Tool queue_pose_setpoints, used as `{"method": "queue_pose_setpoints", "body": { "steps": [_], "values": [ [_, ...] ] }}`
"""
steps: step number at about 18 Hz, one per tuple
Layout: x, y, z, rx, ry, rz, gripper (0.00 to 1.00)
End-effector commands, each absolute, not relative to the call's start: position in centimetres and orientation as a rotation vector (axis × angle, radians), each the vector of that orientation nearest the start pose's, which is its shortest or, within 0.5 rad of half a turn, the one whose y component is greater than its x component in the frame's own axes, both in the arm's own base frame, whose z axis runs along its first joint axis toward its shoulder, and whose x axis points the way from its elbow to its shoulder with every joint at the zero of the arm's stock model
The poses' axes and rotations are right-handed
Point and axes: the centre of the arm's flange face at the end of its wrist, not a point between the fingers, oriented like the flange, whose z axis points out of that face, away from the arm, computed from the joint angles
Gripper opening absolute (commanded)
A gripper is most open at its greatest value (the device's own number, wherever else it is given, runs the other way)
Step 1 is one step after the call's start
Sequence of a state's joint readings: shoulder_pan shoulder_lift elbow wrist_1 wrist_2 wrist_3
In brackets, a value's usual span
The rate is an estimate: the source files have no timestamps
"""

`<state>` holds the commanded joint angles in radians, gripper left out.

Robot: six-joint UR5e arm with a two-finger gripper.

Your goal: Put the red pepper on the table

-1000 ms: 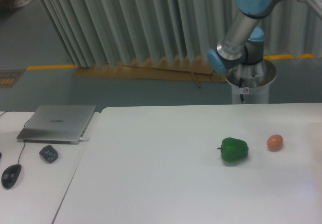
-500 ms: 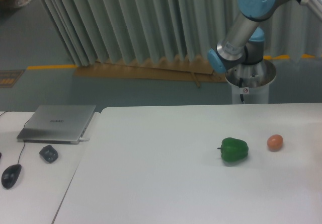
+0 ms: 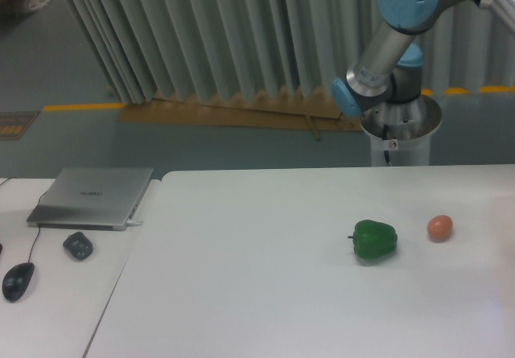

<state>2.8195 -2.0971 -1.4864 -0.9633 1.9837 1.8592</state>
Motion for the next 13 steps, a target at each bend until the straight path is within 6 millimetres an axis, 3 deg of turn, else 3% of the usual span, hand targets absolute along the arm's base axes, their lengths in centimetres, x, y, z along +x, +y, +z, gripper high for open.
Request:
{"method": "queue_pose_setpoints", "body": {
  "steps": [2, 4, 8, 11, 13],
  "values": [
    [-60.7, 30.9, 30.9, -3.292, 0.953, 0.346, 0.44],
    [-59.4, 30.8, 34.4, -3.157, 0.796, 0.363, 0.44],
    [-57.4, 32.0, 37.2, -3.075, 0.630, 0.380, 0.45],
    [-53.0, 37.2, 38.6, -3.038, 0.492, 0.388, 0.45],
    [-48.9, 41.9, 38.7, -3.030, 0.417, 0.382, 0.46]
  ]
}}
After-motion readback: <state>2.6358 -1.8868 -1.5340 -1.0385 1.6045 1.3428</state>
